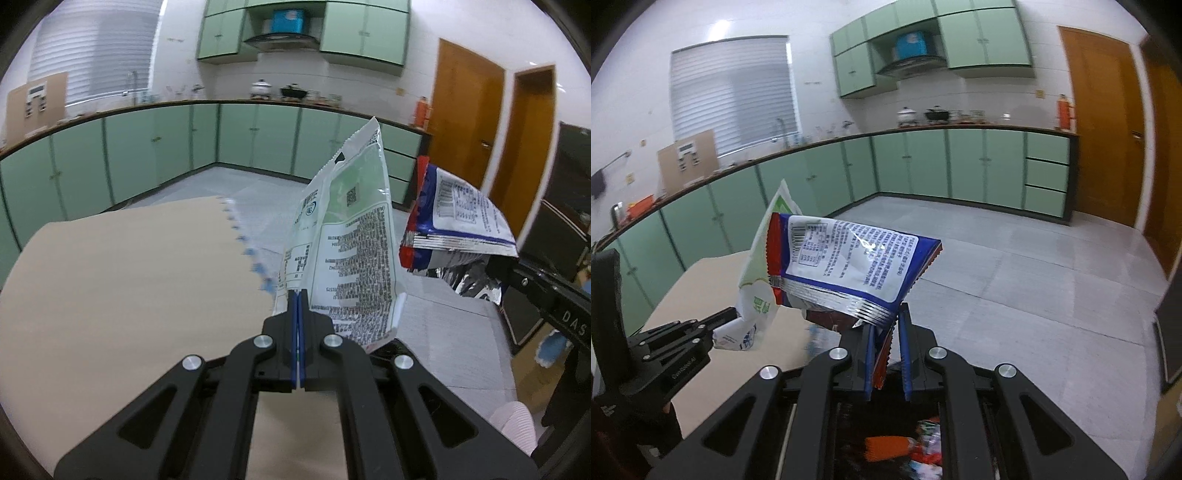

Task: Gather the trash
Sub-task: 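Carry the plastic bag with the left tool while the right tool carries the wrapper to the bin, then open the left tool over the bin while the right tool releases the wrapper into it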

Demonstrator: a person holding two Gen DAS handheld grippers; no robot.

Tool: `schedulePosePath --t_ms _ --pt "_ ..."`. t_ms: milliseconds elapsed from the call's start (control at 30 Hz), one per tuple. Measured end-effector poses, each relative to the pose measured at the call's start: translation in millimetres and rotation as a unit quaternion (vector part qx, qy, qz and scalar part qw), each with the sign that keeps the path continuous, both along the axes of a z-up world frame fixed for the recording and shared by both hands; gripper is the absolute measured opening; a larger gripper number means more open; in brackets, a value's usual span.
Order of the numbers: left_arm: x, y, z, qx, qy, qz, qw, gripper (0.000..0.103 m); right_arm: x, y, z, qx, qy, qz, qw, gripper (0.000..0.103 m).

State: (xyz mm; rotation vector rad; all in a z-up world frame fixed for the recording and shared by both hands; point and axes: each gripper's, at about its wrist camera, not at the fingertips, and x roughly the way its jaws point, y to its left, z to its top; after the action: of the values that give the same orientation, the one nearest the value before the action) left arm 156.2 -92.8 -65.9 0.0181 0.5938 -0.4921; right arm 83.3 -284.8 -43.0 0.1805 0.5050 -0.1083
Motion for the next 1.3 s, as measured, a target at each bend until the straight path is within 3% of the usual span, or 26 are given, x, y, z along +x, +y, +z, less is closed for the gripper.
schedulePosePath --t_ms 367,567,733,933,1133,1300 --pt "-21 -84 -33 -0.002 0.011 -0.08 0.9967 0.0 -21 -49 -24 -0.014 0.023 -0.071 0.997 0.012" --pt "-11 -109 -63 0.022 0.041 -0.085 0.9953 0.0 -17 -64 -50 -0.002 0.049 -0.087 0.995 0.012" --pt "2 -107 -84 0.041 0.067 -0.08 0.9937 0.002 -8 -62 -76 0.001 0.072 -0.085 0.994 0.012" --pt "12 -105 -88 0.045 0.08 -0.073 0.9931 0.004 15 -67 -101 0.007 0.1 -0.076 0.992 0.012" --pt "12 -103 -92 0.047 0.085 -0.067 0.993 0.02 29 -66 -123 0.017 0.126 -0.066 0.99 0.014" --pt "17 -95 -88 0.037 0.089 -0.058 0.9937 0.023 42 -63 -137 0.023 0.148 -0.055 0.987 0.017"
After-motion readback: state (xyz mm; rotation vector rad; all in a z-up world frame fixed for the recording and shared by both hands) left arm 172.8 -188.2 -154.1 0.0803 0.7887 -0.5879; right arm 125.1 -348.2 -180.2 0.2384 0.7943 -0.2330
